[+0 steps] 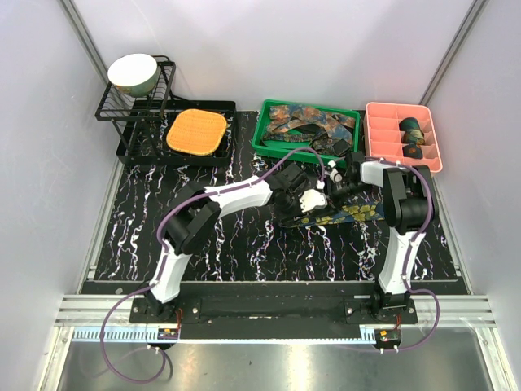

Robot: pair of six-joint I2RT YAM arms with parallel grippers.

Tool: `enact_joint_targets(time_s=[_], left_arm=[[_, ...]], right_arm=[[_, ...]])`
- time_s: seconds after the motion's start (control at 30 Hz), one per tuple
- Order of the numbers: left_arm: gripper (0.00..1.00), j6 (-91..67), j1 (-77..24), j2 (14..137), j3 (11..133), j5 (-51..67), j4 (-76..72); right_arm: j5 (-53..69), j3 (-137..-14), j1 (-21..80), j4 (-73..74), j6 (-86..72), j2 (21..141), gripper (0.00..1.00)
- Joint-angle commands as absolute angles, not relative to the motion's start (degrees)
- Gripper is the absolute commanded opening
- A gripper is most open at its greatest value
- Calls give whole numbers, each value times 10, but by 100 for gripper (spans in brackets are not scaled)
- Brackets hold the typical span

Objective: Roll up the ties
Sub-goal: Roll the tie at the center of the board.

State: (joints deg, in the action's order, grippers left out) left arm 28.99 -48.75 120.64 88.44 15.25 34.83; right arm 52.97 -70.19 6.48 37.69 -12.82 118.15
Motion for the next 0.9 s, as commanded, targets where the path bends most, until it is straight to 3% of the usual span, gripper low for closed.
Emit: enact_joint_targets(time_s=[0.0, 0.37, 0.43, 0.53, 0.57, 0.6, 0.63, 0.67, 0.87], left_arm=[[16, 304, -491, 1266, 858, 99, 441], [21, 313, -496, 1268, 860, 101, 446], [21, 313, -496, 1268, 860, 106, 446], [21, 311, -497, 1269, 860, 111, 446], [21, 311, -496, 1270, 861, 113, 447], [21, 311, -496, 1269, 860, 118, 447], [22, 309, -496, 1269, 860, 120, 447], [22, 309, -496, 1269, 860, 121, 447], [22, 308, -497, 1269, 859, 125, 448]], right_arm=[[603, -671, 61, 336, -116, 1114, 54], [581, -603, 115, 186, -152, 1111, 54], [573, -603, 121, 162, -149, 1121, 50], [561, -602, 121, 152, -149, 1128, 30], [558, -599, 121, 153, -149, 1128, 29], [552, -598, 121, 157, -150, 1127, 32], [548, -597, 121, 161, -148, 1122, 44], [546, -597, 120, 164, -147, 1116, 47], [576, -597, 120, 118, -186, 1095, 49]])
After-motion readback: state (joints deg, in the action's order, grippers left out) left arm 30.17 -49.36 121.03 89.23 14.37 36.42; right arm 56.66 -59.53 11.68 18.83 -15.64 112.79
